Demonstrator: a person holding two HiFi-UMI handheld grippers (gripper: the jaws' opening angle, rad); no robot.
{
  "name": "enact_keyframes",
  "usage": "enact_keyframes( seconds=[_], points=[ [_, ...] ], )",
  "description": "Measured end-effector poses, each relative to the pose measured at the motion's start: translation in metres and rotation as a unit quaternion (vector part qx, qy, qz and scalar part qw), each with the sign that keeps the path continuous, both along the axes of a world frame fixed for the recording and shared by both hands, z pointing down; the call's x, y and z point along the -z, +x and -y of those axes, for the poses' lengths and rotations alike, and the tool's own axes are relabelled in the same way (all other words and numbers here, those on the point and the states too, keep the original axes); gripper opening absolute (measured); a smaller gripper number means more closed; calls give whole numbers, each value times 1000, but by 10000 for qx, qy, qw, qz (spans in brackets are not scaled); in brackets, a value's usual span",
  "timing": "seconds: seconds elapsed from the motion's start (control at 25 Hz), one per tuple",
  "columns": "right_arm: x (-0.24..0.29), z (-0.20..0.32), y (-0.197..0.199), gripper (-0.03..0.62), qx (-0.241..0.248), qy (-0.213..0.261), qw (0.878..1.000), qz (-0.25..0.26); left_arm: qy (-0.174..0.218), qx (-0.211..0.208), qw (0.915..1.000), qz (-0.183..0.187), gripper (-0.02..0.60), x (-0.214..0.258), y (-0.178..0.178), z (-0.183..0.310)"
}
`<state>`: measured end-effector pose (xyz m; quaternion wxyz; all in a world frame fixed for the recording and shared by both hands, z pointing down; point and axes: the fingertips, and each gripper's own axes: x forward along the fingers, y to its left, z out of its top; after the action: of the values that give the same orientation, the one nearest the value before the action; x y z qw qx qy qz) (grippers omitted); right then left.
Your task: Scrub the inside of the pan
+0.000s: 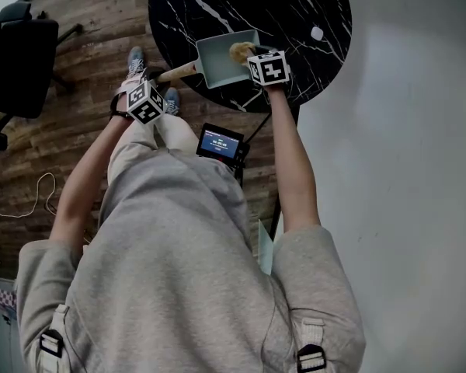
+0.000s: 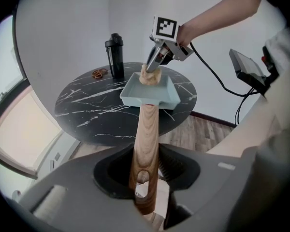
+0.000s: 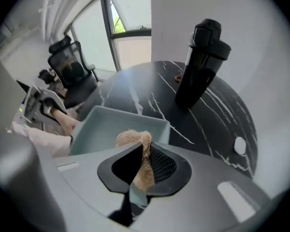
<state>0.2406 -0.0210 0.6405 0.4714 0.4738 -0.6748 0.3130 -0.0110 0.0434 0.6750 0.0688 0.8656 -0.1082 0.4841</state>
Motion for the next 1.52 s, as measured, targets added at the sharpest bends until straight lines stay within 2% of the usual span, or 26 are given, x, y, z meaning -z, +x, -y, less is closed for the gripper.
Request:
enact_keyframes(
  seconds=[0.08,0.24,0.48,0.56,0.84,1.0,1.24,1.52],
  points=[
    [-11,1,18,52,143,-124,9974,-698,4,-5,10000,-12,132,0,-1,0],
    [-15,9,19,54,294,-106,9897,-1398,1,29,10000,-53,126,2,-1,0],
    [-43,-1,2,52,649,-407,9772,-1982,-1,29,10000,-25,126,1,-3,0],
    [-46,-2,-2,48,647,-392,9768,-2004,3,14,10000,-29,126,1,-2,1],
    [-48,-12,-38,49,335,-704,9922,-977,36,21,10000,-26,126,1,-3,1],
    [-53,-17,-72,52,70,-885,9960,-103,59,23,10000,-13,126,1,-3,2],
    [-57,-20,-110,54,-312,-1085,9900,842,58,30,10000,-8,126,1,-2,1],
    [-47,-29,-125,49,-330,-1173,9736,1932,51,39,10000,9,126,2,-4,1]
  ],
)
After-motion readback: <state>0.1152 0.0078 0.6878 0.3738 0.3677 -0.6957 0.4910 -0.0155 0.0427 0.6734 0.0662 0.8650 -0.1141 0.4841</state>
